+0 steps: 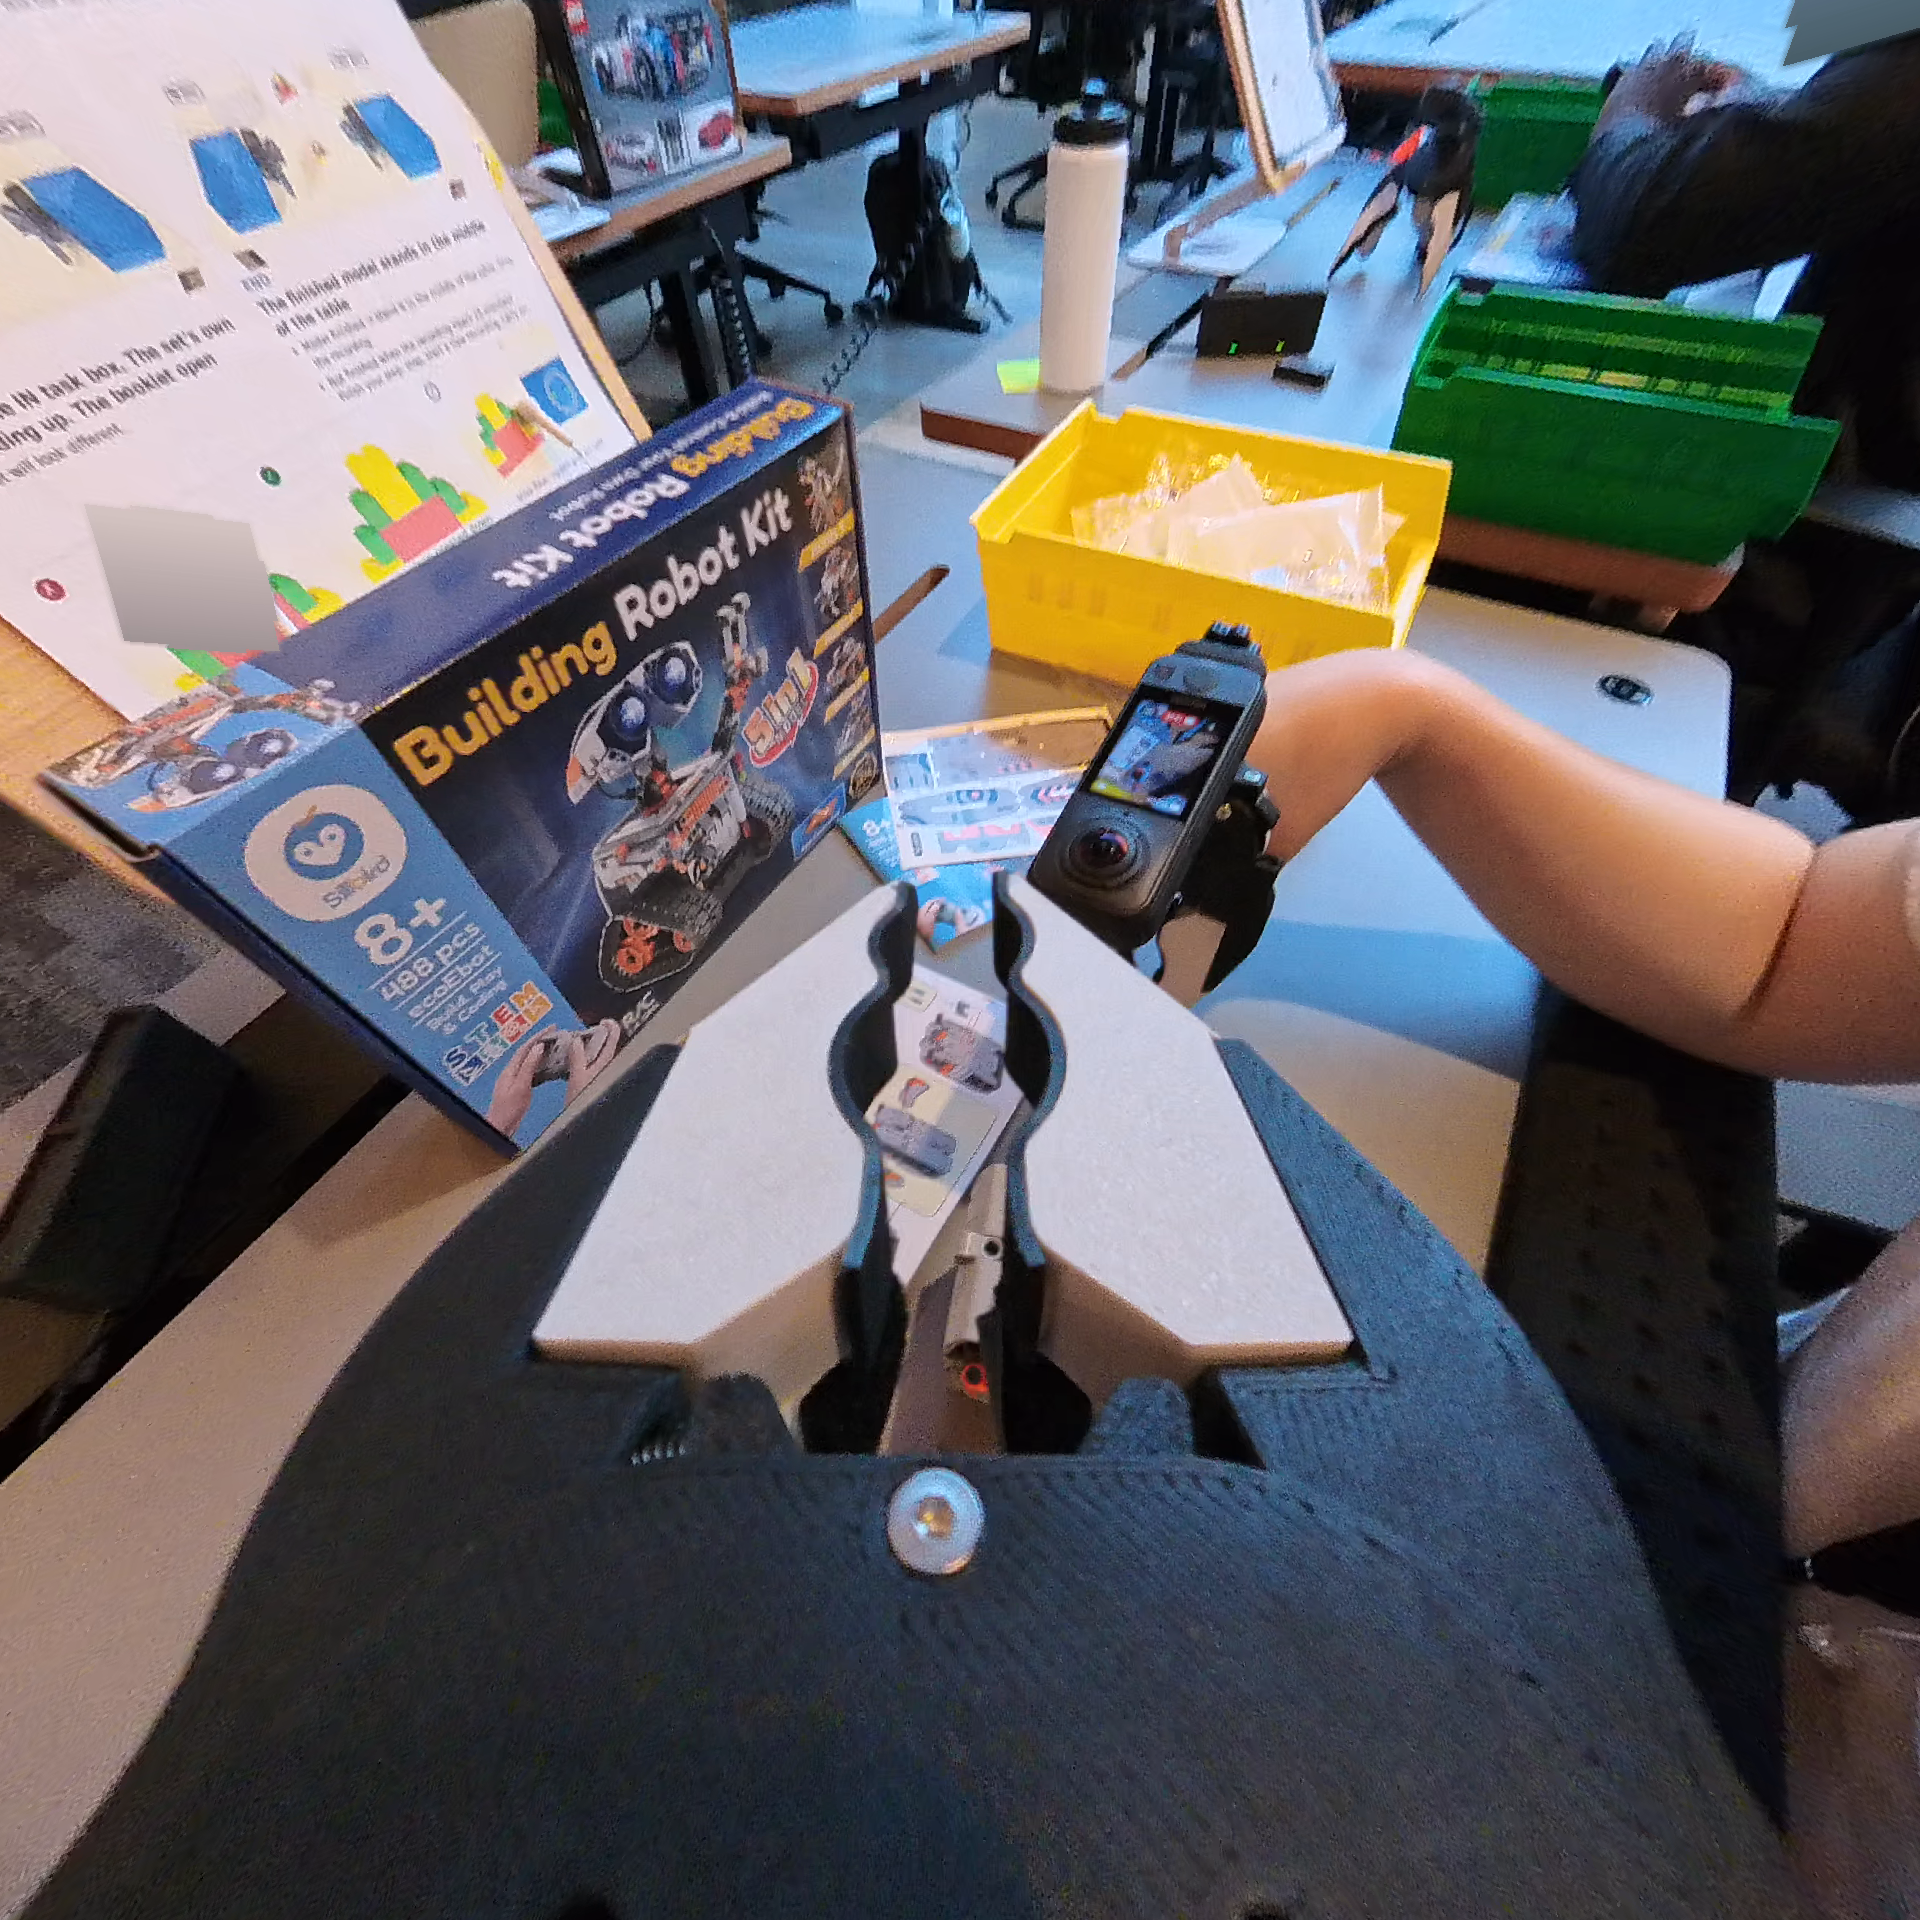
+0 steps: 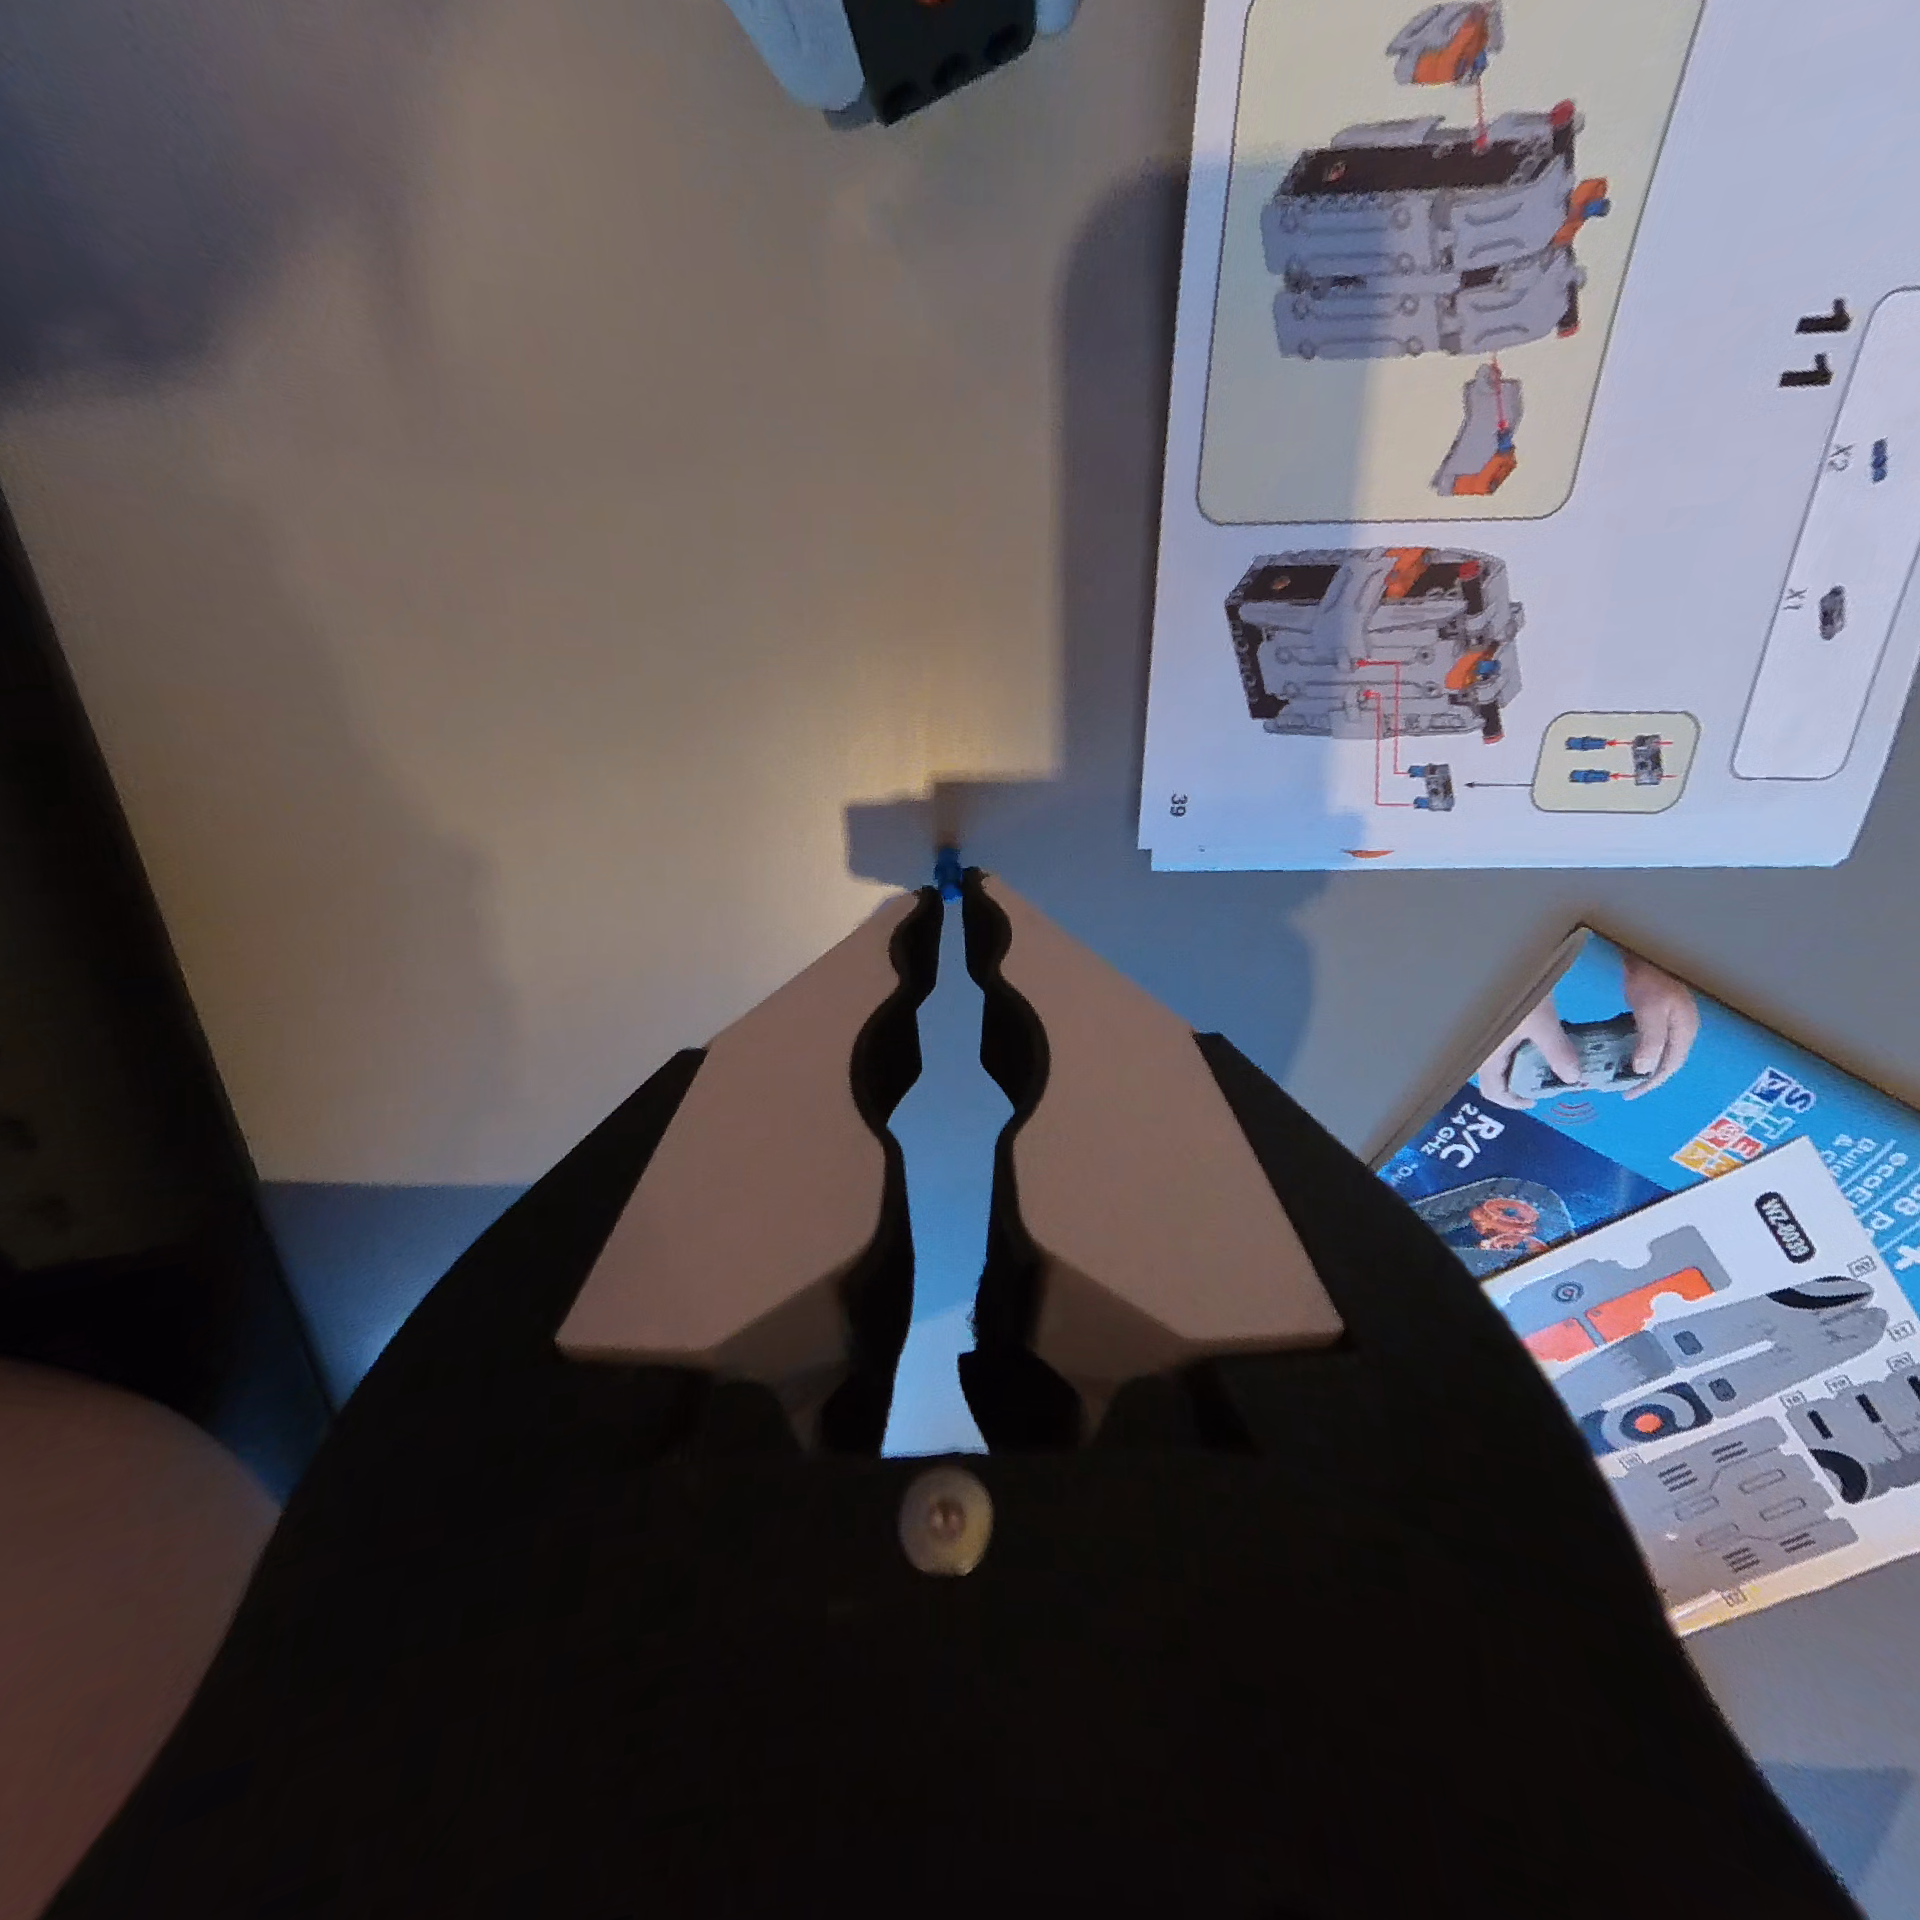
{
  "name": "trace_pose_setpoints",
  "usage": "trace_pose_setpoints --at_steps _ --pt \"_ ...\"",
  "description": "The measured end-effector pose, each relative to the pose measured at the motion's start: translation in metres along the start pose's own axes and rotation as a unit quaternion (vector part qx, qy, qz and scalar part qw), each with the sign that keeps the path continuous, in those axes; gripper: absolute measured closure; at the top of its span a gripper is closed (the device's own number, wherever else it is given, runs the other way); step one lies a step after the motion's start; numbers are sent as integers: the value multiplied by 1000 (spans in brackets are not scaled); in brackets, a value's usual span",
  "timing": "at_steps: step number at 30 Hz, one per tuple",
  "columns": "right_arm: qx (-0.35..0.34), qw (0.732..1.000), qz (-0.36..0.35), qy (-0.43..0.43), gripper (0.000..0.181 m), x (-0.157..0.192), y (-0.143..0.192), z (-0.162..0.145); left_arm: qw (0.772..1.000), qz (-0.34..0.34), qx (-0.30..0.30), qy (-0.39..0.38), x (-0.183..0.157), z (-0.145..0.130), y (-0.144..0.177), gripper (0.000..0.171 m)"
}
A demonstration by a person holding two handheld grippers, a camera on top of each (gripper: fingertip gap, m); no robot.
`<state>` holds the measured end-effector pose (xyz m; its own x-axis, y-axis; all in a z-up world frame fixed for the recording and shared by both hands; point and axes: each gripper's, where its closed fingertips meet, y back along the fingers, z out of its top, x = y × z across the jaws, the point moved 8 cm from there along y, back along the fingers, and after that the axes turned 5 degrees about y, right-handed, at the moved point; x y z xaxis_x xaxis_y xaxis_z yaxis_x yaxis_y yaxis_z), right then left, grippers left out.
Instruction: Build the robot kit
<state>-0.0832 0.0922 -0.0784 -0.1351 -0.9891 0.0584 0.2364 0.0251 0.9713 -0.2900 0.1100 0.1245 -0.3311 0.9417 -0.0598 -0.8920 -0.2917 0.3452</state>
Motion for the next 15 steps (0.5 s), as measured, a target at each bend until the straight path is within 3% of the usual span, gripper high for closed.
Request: trace_pose_setpoints --at_steps 15 --pt "25 1000 -6 9 175 4 -4 4 1000 1 20 -5 0 -4 -7 157"
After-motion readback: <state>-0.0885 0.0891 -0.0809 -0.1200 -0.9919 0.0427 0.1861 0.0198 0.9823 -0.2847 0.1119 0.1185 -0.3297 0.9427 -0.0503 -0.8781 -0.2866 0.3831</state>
